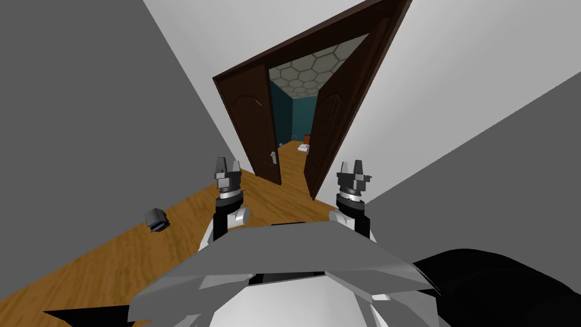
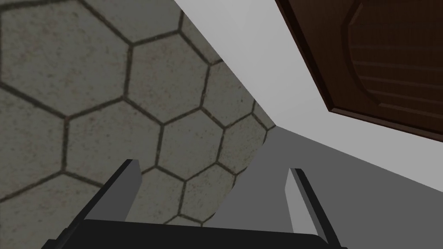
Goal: Push the door open
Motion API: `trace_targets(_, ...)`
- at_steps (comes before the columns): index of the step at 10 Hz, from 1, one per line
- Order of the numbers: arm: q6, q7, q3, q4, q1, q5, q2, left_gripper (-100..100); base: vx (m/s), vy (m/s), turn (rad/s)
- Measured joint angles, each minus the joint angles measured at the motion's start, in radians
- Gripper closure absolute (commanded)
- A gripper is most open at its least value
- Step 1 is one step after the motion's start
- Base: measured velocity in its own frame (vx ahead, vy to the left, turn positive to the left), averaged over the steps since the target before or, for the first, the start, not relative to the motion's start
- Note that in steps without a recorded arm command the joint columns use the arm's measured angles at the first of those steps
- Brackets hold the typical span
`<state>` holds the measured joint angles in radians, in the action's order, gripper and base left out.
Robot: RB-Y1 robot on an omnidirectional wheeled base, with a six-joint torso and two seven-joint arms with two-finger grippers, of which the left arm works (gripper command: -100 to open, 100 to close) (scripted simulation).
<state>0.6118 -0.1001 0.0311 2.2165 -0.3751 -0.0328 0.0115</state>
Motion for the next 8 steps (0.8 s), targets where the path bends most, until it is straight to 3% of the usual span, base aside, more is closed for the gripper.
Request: trace_targets(8,-0.022,0.036,-0.032,-0.191,0.112,-0.001,-0.029,-100,0.067,0.064,-0.018)
